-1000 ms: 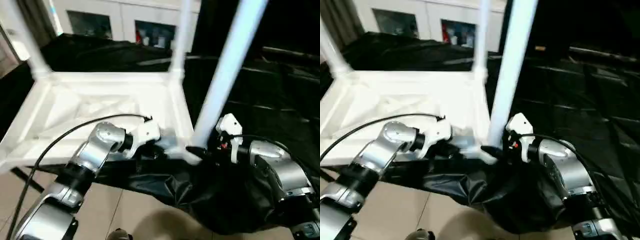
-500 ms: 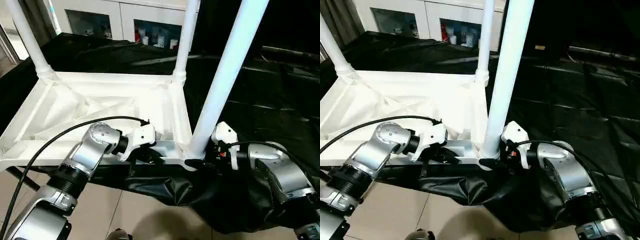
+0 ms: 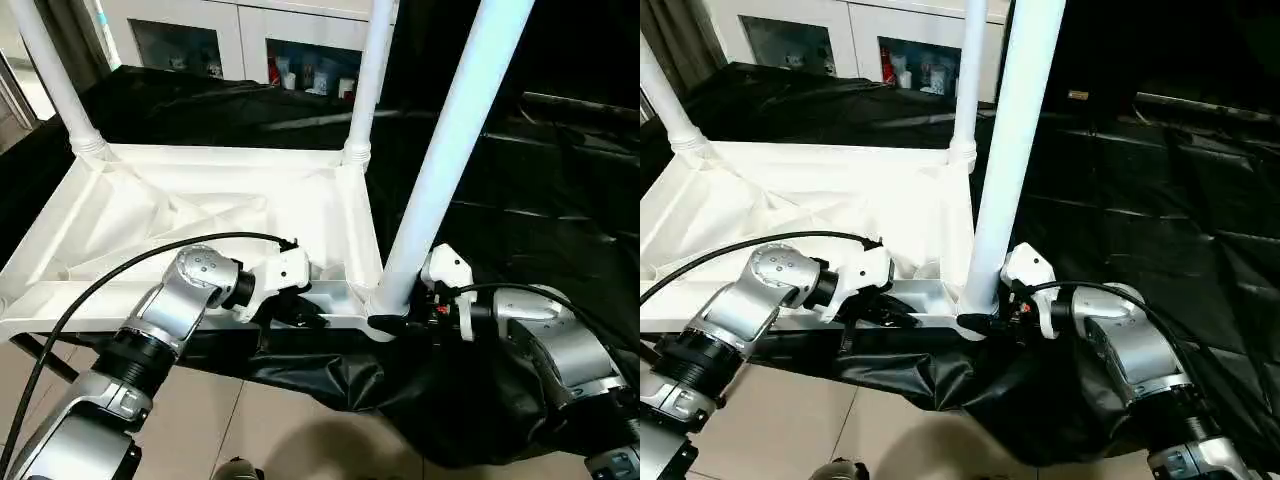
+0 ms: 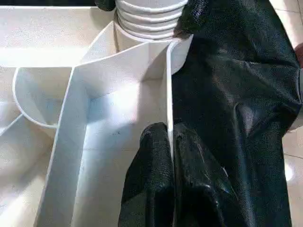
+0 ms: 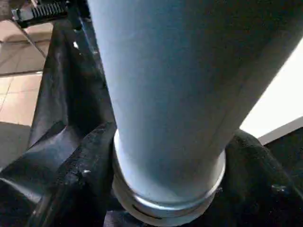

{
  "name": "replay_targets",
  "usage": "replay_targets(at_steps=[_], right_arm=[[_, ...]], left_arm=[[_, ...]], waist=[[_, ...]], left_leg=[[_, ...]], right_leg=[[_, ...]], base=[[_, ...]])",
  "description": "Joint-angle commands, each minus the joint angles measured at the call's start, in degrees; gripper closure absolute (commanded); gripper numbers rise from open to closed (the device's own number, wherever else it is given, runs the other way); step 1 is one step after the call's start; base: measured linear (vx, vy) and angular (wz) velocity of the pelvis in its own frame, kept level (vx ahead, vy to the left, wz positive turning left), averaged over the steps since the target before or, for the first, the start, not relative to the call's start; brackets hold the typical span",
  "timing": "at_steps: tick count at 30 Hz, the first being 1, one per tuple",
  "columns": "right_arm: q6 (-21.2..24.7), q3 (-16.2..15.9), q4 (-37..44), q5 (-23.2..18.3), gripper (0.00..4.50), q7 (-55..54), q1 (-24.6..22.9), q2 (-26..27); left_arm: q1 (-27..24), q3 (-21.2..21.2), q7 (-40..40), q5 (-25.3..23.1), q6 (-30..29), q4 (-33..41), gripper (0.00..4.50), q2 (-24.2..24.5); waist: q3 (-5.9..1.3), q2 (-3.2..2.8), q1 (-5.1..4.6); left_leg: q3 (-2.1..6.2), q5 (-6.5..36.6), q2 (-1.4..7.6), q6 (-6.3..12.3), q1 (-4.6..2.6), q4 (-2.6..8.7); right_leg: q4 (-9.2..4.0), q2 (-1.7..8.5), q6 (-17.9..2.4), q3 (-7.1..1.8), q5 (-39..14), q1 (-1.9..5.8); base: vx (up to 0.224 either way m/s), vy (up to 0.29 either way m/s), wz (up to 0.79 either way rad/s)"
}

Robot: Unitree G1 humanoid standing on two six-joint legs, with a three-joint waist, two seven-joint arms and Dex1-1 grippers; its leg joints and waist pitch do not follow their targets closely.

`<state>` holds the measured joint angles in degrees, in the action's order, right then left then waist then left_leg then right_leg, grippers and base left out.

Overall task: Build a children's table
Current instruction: Rotate leg to tighten

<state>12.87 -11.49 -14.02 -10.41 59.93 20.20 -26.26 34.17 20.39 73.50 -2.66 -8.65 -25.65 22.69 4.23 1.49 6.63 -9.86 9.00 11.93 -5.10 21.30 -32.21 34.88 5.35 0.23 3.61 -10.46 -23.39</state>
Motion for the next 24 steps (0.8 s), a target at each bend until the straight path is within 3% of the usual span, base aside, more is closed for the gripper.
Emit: replay_targets(at_steps=[1,3,5,10,13,18,19,24], right_arm=[[-1.81,1.12,-2.96,2.45,1.78,-8.35,0.33,3.51],[-1.85,2.27,-5.19,3.42,1.78,-13.54,0.82,5.73],[-0.32,5.93,-9.42,3.06,1.78,-24.81,2.0,11.79],[1.05,10.76,-14.18,2.03,1.78,-41.53,4.42,21.08],[-1.45,9.19,-17.04,4.97,1.78,-48.08,6.15,26.05],[-4.74,5.51,-17.73,8.04,1.78,-46.61,6.86,28.49],[-4.81,5.47,-17.54,7.96,1.22,-46.25,6.85,28.37],[-5.14,7.59,-17.37,6.46,0.77,-44.31,7.33,25.76]], left_arm=[[0.64,0.02,-4.17,-0.19,-0.03,-0.67,4.5,-3.1],[1.27,-0.28,-6.96,-0.99,-0.71,-2.11,4.5,-4.24],[2.93,-0.75,-14.29,-3.15,-1.46,-5.87,4.5,-7.28],[5.01,-1.91,-24.23,-4.25,-5.14,-9.67,4.5,-13.23],[5.82,-0.71,-28.95,-5.84,-5.93,-11.17,4.5,-17.63],[6.43,0.18,-29.74,-6.29,-6.42,-12.46,4.5,-20.94],[6.51,0.23,-29.79,-6.34,-6.3,-12.6,4.5,-20.98],[6.48,-0.34,-27.93,-5.91,-5.55,-12.52,4.5,-19.6]], waist=[[-3.46,0.31,0.05],[-3.3,0.31,-0.17],[-3.46,0.25,-0.35],[-3.57,0.11,-0.65],[-3.68,-0.04,-0.59],[-3.69,0.03,-0.49],[-3.74,0.01,-0.39],[-3.51,-0.06,-0.33]], left_leg=[[-0.17,12.82,1.05,2.59,-0.38,3.53],[-0.16,14.16,0.9,1.51,-0.43,3.7],[0.06,15.99,0.84,0.16,-0.6,3.9],[0.13,16.3,0.8,-0.93,-0.78,4.01],[0.03,15.31,0.78,-0.83,-0.66,3.99],[-0.02,15.16,0.55,0.2,-0.48,3.89],[-0.02,14.9,0.54,0.48,-0.48,3.89],[0.08,16.52,0.65,0.55,-0.49,4.11]], right_leg=[[-3.98,2.66,-12.91,-2.22,-10.13,2.83],[-4.38,2.75,-12.06,-2.2,-13.62,2.71],[-4.69,2.84,-10.78,-2.16,-17.67,2.6],[-4.85,2.81,-10.05,-2.26,-17.85,2.39],[-4.77,2.7,-9.79,-2.33,-15.32,2.36],[-4.76,2.56,-9.0,-2.31,-14.21,2.68],[-4.77,2.56,-8.88,-2.31,-14.04,2.73],[-5.07,2.6,-8.23,-2.3,-16.53,2.59]], base=[[0.0,0.0,0.0],[0.0,0.0,0.0],[0.0,0.0,0.0],[0.0,0.0,0.0],[0.0,0.0,0.0],[0.0,0.0,0.0],[0.0,0.0,0.0],[0.0,0.0,0.0]])
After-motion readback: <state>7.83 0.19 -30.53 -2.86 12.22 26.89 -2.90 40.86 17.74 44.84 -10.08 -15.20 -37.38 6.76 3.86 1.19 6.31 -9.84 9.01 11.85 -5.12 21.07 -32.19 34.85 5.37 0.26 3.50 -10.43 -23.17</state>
